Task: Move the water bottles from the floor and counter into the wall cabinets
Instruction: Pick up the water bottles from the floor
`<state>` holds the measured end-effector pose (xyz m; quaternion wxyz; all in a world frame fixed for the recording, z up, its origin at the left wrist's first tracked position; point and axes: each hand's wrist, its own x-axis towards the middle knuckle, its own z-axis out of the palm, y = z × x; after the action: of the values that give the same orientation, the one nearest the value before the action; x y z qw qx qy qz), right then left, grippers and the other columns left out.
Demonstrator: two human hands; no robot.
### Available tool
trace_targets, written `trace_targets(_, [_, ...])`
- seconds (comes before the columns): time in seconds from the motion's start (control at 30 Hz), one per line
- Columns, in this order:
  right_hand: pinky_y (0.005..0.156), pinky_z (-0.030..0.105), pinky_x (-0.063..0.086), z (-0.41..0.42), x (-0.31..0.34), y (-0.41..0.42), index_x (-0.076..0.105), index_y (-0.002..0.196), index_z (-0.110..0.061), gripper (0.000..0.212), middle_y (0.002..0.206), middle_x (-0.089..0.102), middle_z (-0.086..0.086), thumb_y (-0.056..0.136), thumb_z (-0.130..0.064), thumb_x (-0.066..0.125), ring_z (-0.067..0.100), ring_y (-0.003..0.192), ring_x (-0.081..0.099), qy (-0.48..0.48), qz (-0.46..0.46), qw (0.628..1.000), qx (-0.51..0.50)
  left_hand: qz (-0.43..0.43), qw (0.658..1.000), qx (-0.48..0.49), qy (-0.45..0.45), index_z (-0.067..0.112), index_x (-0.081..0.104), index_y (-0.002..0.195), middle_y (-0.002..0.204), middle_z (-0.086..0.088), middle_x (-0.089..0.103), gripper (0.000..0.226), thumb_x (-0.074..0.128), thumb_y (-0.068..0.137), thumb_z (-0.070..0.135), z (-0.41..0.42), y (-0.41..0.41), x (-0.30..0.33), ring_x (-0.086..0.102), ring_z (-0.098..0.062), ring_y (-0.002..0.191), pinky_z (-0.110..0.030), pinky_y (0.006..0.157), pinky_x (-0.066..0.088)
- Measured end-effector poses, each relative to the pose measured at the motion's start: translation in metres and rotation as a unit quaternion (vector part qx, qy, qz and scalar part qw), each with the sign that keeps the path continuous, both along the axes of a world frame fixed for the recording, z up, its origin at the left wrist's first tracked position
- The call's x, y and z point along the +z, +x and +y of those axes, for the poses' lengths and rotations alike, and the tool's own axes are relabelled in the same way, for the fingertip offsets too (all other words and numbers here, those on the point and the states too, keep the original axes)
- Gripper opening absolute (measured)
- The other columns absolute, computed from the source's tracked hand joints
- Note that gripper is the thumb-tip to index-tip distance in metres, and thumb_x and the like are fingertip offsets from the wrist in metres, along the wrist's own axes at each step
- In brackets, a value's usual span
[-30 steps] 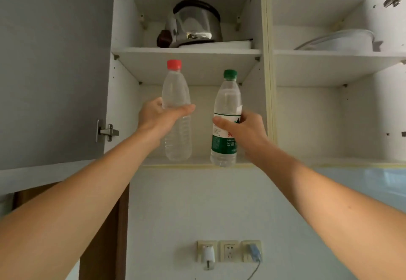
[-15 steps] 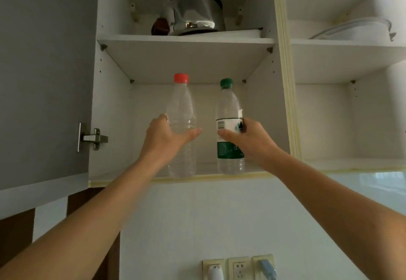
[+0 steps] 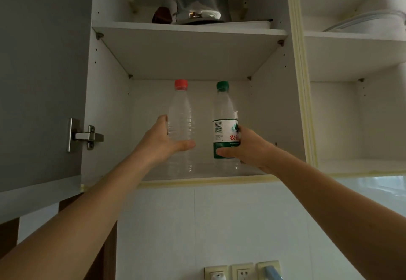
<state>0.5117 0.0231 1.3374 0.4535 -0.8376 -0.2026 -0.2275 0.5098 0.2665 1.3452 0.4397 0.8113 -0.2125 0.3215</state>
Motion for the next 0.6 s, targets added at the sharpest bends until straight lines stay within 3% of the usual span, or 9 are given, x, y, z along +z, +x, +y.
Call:
trace_targets(0.1, [0.068,0.02,0.052,0.015,0.001,0.016,0.053,0.127,-0.016,0.053,0.118,0.069,0.004,0.082,-0.013,0.082,0.014,0.098,0.068,-0.009,0.01,1.0,-0.013,0.015,1.0,0.007,-0.003,0.023,0.04,0.136,0.124,0.005,0.061,0.082,0.089,0.072,0.039,-0.006,0.023,-0.001,0.061,-0.018,0.113,-0.044,0.098,0.052])
trace_targets(0.17, [0.065,0.019,0.048,0.023,0.002,0.028,0.048,0.131,-0.014,0.06,0.121,0.066,0.005,0.082,-0.013,0.082,0.014,0.097,0.065,-0.001,0.022,1.0,-0.021,0.021,1.0,0.014,-0.004,0.018,0.039,0.139,0.13,-0.001,0.059,0.084,0.089,0.074,0.036,-0.009,0.036,0.0,0.059,-0.019,0.116,-0.041,0.102,0.05])
trace_targets(0.23, [0.065,0.02,0.047,0.029,0.003,0.038,0.042,0.133,-0.012,0.064,0.124,0.063,0.006,0.083,-0.013,0.082,0.014,0.096,0.062,0.004,0.037,0.999,-0.023,0.022,1.0,0.02,-0.005,0.015,0.04,0.138,0.131,-0.003,0.059,0.082,0.088,0.075,0.034,-0.01,0.047,0.0,0.058,-0.019,0.116,-0.036,0.099,0.049])
trace_targets(0.33, [0.082,0.031,0.051,0.033,0.004,0.052,0.038,0.137,-0.011,0.071,0.127,0.061,0.006,0.082,-0.015,0.082,0.02,0.108,0.061,0.005,0.055,0.998,-0.038,0.026,0.999,0.021,-0.01,0.014,0.041,0.137,0.131,-0.004,0.06,0.08,0.088,0.076,0.033,-0.012,0.058,0.0,0.059,-0.022,0.117,-0.036,0.099,0.05])
trace_targets(0.47, [0.072,0.024,0.048,0.035,0.006,0.06,0.039,0.14,-0.009,0.072,0.127,0.061,0.007,0.082,-0.014,0.082,0.021,0.108,0.061,0.004,0.06,0.998,-0.035,0.035,0.999,0.018,-0.012,0.013,0.041,0.139,0.134,-0.004,0.059,0.08,0.086,0.077,0.035,-0.013,0.066,-0.001,0.058,-0.022,0.12,-0.037,0.101,0.049])
trace_targets(0.6, [0.09,0.035,0.05,0.037,0.006,0.058,0.043,0.139,-0.008,0.067,0.131,0.061,0.01,0.084,-0.016,0.081,0.024,0.115,0.06,0.0,0.068,0.997,-0.039,0.026,0.998,0.051,-0.003,0.01,0.042,0.14,0.137,-0.007,0.058,0.077,0.083,0.081,0.037,-0.019,0.063,-0.004,0.057,-0.025,0.121,-0.03,0.095,0.046])
